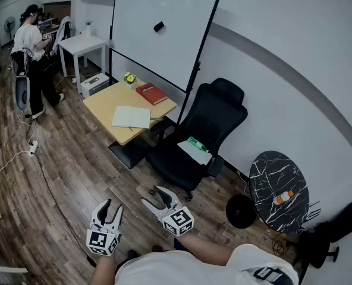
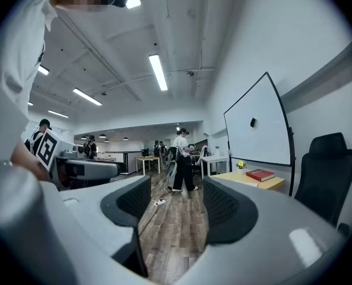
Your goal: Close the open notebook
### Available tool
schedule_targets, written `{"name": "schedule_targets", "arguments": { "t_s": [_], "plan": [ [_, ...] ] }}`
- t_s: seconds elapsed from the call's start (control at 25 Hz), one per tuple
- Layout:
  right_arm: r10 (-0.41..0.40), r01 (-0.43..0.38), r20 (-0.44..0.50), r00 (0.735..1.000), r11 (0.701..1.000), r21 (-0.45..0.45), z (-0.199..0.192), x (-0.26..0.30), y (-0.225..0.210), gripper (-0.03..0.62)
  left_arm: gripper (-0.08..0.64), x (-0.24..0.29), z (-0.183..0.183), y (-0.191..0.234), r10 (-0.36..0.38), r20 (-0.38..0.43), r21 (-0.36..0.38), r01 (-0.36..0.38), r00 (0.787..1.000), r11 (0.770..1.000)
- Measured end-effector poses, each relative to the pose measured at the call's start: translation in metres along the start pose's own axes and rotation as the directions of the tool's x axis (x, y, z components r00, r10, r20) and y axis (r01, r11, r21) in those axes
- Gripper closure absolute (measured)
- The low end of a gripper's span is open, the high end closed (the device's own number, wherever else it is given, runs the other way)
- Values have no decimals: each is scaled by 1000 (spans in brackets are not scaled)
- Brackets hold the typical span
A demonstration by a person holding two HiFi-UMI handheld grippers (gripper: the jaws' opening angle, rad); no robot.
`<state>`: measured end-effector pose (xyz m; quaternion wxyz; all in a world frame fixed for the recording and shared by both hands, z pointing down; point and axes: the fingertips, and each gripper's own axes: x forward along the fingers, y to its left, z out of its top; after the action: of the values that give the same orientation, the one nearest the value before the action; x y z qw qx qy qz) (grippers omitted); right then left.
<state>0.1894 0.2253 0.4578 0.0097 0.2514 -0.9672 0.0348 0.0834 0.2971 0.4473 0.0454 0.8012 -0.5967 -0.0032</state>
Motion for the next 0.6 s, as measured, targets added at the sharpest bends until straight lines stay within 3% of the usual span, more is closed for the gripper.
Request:
{"name": "schedule_targets", "arguments": {
  "t_s": [0.2, 0.4, 0.6],
  "plan": [
    [-21, 21, 12, 1000, 1000, -12, 5, -31, -2, 316, 397, -10, -7, -18, 3, -3, -15, -3, 1000, 1000],
    [-8, 4, 57, 998, 998, 67, 5, -53, 1, 315, 397, -21, -7, -24, 8, 6, -44, -8, 1000, 999],
    [-37, 36, 39, 999, 998, 43, 4, -57, 1, 315, 397, -34, -11, -22, 21, 14, -71, -20, 1000, 997]
  ]
}}
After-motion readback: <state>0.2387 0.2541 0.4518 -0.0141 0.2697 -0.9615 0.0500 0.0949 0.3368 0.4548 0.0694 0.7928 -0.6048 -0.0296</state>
